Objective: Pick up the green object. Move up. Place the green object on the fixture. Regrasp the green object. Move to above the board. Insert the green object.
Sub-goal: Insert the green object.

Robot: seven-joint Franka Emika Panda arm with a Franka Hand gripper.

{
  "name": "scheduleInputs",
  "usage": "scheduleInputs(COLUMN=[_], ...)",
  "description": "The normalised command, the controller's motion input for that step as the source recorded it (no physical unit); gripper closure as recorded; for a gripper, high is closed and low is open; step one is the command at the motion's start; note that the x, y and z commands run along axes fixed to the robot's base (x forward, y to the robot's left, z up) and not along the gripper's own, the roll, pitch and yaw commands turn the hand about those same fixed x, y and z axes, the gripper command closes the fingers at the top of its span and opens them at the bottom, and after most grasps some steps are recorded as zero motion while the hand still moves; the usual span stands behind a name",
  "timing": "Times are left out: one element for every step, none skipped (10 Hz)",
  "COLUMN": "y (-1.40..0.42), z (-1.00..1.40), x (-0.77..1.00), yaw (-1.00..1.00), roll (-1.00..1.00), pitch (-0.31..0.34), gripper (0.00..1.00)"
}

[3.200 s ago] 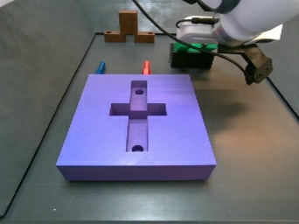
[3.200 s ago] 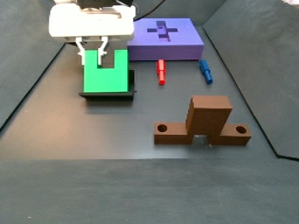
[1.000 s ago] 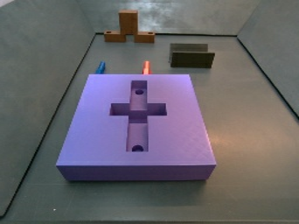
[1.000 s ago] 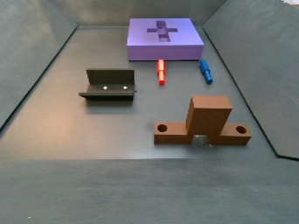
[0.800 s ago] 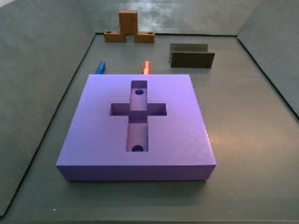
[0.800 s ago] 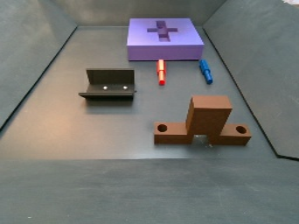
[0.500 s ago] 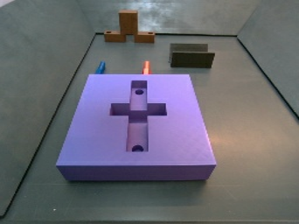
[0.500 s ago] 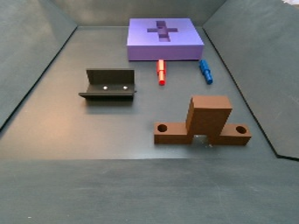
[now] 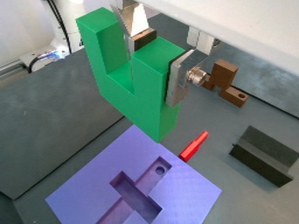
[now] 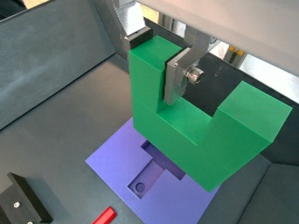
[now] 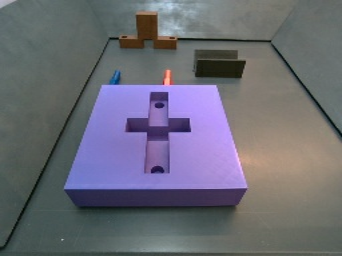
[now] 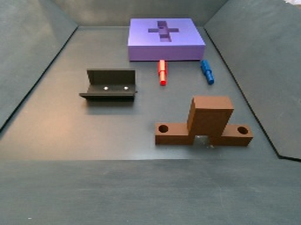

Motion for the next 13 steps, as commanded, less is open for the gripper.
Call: scheduleInputs(y=[-0.09, -0.15, -0.19, -0.27, -0.21, -0.13, -0.07, 0.00, 0.00, 0.00, -0.07, -0.06, -0.08], z=[-0.12, -0.21, -0.30, -0.38, -0.45, -0.47, -0.60, -0.71, -0.67, -0.63, -0.63, -0.65, -0.65], x=[0.00, 0.00, 0.00, 0.00, 0.00, 0.00, 0.12, 0.32, 0.38, 0.32, 0.33, 0.34, 0.29], yaw=[0.00, 0.00, 0.00, 0.00, 0.00, 0.00, 0.07, 0.14, 0.16, 0.09, 0.08, 0.08, 0.07], roll=[-0.10, -0.13, -0.15, -0.13, -0.14, -0.17, -0.16, -0.14, -0.16, -0.22, -0.11, -0.02, 0.01], pitch=[-0.020, -0.043, -0.064, -0.086, -0.100, -0.103, -0.089, -0.073, -0.060, -0.073, -0.054, -0.046, -0.031], gripper=[1.00, 1.00, 1.00, 1.00, 1.00, 1.00, 1.00, 1.00, 1.00, 1.00, 1.00, 1.00, 1.00])
